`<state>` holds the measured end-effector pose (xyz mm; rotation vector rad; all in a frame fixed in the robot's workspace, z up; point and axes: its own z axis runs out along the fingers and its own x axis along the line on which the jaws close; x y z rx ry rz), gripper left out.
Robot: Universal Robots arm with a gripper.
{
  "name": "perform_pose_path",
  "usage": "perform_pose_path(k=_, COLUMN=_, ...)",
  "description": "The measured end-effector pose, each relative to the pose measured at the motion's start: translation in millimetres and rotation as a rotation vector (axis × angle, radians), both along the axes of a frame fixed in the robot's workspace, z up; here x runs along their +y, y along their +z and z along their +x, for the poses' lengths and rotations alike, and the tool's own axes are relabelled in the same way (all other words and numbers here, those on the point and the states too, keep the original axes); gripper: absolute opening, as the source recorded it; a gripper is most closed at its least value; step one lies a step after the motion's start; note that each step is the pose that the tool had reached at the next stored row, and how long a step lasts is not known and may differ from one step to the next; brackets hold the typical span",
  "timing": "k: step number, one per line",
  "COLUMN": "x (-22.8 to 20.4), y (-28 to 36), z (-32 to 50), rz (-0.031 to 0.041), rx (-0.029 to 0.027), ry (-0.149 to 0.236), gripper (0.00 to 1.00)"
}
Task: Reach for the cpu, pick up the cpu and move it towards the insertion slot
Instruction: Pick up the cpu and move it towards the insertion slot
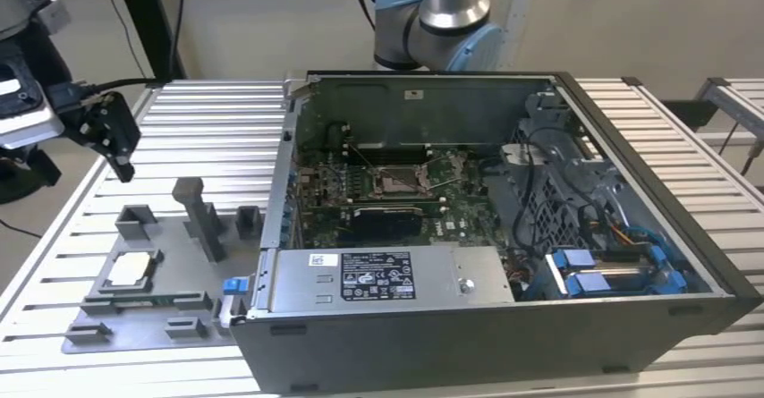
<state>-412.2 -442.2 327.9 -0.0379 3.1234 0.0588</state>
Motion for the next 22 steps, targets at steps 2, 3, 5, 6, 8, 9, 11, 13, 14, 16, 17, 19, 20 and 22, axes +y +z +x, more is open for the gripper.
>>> perform_pose_path(k=2, x=-1.7, y=-2.8, z=0.0, rz=0.0001, rx=-0.0001, ry=0.000, gripper=1.00)
perform_pose_path(k=3, x=-2.3, y=-4.5, z=0.0, rz=0.0002, rx=-0.0002, ry=0.000, gripper=1.00)
perform_pose_path(k=5, x=-3.0, y=-7.7, z=-0.1, rz=0.0000, rx=0.0000, ry=0.000, gripper=1.00)
perform_pose_path(k=6, x=-3.2, y=-9.5, z=-0.1, rz=0.0001, rx=0.0000, ry=-0.001, gripper=1.00)
perform_pose_path(k=8, x=-3.5, y=-13.1, z=0.0, rz=0.0001, rx=0.0000, ry=-0.001, gripper=1.00)
perform_pose_path(k=9, x=-3.5, y=-15.0, z=0.0, rz=0.0001, rx=-0.0001, ry=-0.002, gripper=1.00)
perform_pose_path(k=11, x=-3.5, y=-18.6, z=0.0, rz=0.0001, rx=-0.0001, ry=-0.005, gripper=1.00)
perform_pose_path(k=13, x=-3.5, y=-22.2, z=0.0, rz=0.0001, rx=-0.0001, ry=-0.007, gripper=1.00)
perform_pose_path(k=14, x=-3.5, y=-24.2, z=0.0, rz=0.0001, rx=-0.0001, ry=-0.007, gripper=1.00)
perform_pose_path(k=16, x=-3.5, y=-27.7, z=0.0, rz=0.0000, rx=0.0001, ry=-0.007, gripper=1.00)
perform_pose_path(k=17, x=-3.6, y=-29.5, z=-0.1, rz=0.0001, rx=0.0000, ry=-0.007, gripper=1.00)
perform_pose_path(k=19, x=-4.1, y=-32.7, z=0.0, rz=0.0001, rx=-0.0001, ry=-0.007, gripper=1.00)
perform_pose_path(k=20, x=-4.6, y=-34.1, z=0.1, rz=0.0001, rx=-0.0001, ry=-0.007, gripper=1.00)
perform_pose_path(k=22, x=-5.5, y=-37.2, z=0.0, rz=0.0000, rx=0.0001, ry=-0.007, gripper=1.00)
